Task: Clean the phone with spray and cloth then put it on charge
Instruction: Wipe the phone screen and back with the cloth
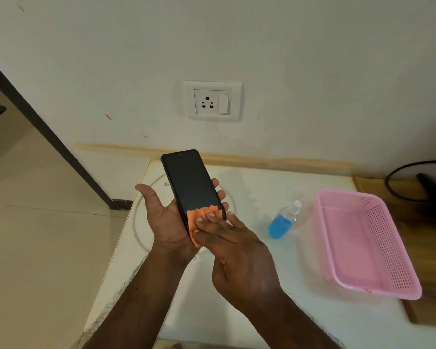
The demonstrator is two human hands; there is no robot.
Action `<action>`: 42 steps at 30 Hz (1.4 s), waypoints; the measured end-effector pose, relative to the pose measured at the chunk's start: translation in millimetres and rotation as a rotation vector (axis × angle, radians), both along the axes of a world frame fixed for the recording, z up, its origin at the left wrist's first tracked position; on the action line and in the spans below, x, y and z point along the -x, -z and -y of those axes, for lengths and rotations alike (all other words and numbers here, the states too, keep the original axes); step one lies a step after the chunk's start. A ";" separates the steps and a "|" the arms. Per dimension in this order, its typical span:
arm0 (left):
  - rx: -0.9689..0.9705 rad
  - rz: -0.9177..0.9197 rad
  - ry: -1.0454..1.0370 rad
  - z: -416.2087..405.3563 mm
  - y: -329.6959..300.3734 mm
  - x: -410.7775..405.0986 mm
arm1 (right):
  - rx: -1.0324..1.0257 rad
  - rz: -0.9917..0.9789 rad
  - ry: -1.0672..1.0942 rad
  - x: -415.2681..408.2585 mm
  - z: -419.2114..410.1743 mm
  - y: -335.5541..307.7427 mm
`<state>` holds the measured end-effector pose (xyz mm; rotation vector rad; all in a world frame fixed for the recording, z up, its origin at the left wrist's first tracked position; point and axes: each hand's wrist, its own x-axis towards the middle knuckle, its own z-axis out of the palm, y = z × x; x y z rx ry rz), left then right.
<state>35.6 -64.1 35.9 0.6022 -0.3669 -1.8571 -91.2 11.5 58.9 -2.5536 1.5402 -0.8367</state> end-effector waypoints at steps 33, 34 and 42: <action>0.101 0.407 0.322 -19.5 -11.4 29.0 | -0.009 0.420 0.308 41.7 37.2 1.6; 0.092 0.409 0.328 -20.0 -12.4 29.4 | 0.004 0.431 0.306 42.1 37.6 1.1; 0.105 0.545 0.409 -25.1 -17.1 33.4 | 0.015 0.463 0.265 34.3 37.6 -15.7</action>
